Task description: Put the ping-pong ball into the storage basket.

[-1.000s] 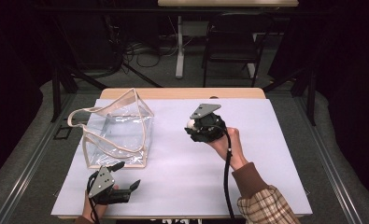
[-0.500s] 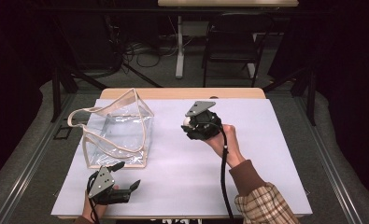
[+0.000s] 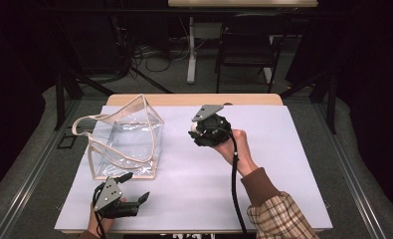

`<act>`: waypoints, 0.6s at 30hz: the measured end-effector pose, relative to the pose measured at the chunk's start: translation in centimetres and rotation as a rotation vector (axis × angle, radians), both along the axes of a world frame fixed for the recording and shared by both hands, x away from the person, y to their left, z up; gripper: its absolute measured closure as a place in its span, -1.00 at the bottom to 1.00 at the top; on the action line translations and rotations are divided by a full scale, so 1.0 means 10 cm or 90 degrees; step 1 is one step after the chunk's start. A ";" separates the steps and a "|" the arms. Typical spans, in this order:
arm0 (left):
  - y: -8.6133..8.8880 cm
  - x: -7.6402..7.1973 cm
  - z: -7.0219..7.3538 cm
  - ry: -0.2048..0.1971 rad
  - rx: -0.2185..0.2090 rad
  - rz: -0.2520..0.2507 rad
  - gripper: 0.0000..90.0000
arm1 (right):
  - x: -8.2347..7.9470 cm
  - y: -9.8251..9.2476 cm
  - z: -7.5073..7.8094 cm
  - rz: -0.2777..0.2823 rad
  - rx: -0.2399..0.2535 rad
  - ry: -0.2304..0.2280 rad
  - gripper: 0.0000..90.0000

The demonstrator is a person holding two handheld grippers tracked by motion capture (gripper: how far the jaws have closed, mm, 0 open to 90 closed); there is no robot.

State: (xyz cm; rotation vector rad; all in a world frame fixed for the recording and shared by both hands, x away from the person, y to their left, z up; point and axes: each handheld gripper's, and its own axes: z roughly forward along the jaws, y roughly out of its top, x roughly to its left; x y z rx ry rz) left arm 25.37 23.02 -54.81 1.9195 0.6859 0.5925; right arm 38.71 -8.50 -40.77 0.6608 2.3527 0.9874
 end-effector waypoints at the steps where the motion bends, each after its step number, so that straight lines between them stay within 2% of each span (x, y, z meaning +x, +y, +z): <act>1: 0.00 0.00 0.00 0.000 -0.001 0.000 -0.65 | 0.00 0.01 0.00 0.001 -0.001 0.001 0.13; 18: 0.00 0.00 0.00 0.000 -0.001 0.000 -0.65 | 0.01 0.15 0.07 0.017 -0.012 -0.006 0.13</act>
